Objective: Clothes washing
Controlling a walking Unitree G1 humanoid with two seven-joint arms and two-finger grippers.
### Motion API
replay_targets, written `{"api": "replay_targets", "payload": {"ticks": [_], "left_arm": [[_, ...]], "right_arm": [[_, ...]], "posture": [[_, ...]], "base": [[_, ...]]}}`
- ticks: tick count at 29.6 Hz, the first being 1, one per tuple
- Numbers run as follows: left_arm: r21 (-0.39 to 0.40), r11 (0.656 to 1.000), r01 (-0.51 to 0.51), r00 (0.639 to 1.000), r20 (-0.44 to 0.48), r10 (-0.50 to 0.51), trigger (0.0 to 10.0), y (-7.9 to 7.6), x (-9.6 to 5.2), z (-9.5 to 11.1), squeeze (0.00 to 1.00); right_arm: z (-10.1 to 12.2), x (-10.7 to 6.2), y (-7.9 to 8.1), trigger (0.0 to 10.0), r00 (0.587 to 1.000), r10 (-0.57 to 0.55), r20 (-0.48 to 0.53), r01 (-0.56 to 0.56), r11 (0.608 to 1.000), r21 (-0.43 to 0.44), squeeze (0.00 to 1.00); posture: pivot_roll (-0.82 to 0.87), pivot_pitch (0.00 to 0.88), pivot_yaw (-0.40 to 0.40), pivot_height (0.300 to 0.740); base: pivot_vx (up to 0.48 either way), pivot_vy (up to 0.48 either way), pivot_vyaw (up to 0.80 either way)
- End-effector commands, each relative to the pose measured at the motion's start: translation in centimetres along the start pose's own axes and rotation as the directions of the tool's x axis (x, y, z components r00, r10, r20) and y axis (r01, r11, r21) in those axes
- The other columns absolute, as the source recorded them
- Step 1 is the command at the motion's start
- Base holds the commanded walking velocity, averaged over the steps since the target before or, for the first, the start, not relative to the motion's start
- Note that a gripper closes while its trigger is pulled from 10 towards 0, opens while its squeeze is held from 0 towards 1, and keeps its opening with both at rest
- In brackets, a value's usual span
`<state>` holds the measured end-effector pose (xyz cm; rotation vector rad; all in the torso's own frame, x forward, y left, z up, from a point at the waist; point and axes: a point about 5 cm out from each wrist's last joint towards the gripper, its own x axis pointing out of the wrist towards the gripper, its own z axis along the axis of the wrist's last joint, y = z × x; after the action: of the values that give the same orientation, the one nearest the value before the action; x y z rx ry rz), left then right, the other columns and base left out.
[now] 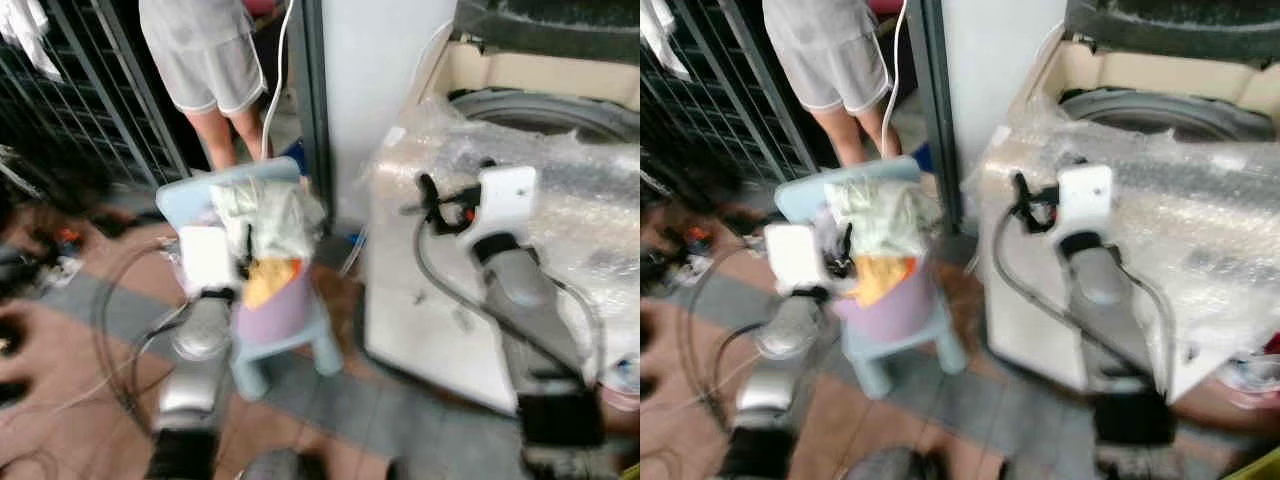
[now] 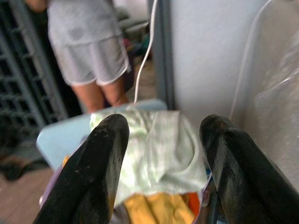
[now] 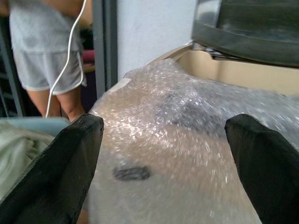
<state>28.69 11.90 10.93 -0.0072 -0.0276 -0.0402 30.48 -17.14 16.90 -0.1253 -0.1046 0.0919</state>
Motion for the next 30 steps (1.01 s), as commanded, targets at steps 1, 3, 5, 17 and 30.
{"api": "replay_targets", "payload": {"ticks": [1, 3, 5, 17, 30], "left_arm": [[0.033, 0.999, -0.039, 0.999, 0.014, 0.038, 10.0, 1.2, 0.1, 0.2, 0.0], [0.033, 0.999, -0.04, 0.999, 0.014, 0.039, 10.0, 1.3, 0.1, 0.1, 0.0], [0.022, 0.999, -0.039, 0.999, 0.033, 0.038, 10.0, 1.5, 0.0, 0.4, 0.0], [0.036, 0.997, -0.063, 0.997, 0.041, 0.062, 10.0, 2.5, -0.3, 0.5, 0.0], [0.016, 0.999, -0.043, 0.999, 0.025, 0.042, 10.0, 1.7, -0.8, 0.3, 0.0]], "right_arm": [[0.2, -0.1, 1.4, 10.0, 1.0, 0.023, -0.016, -0.021, 0.993, 0.115, 0.0], [0.2, -0.1, 1.4, 10.0, 1.0, 0.015, -0.021, -0.013, 0.995, 0.1, 0.0], [-0.2, -0.2, 1.3, 10.0, 0.998, 0.041, -0.05, -0.039, 0.998, 0.055, 0.0], [0.6, -0.2, 2.0, 10.0, 0.994, 0.105, 0.003, -0.105, 0.994, 0.03, 0.0], [0.3, 0.3, 3.0, 10.0, 0.991, 0.135, -0.026, -0.135, 0.991, -0.015, 0.0]], "posture": [[-0.11, 0.0, 0.105, 0.74], [-0.11, 0.0, 0.105, 0.74], [-0.11, 0.0, 0.102, 0.74], [-0.09, 0.0, 0.101, 0.74], [-0.08, 0.0, 0.104, 0.74]], "base": [[0.0, 0.0, 0.0], [0.0, 0.0, 0.0], [0.0, 0.0, 0.0], [0.135, 0.105, 0.33], [0.4, 0.265, 0.48]]}}
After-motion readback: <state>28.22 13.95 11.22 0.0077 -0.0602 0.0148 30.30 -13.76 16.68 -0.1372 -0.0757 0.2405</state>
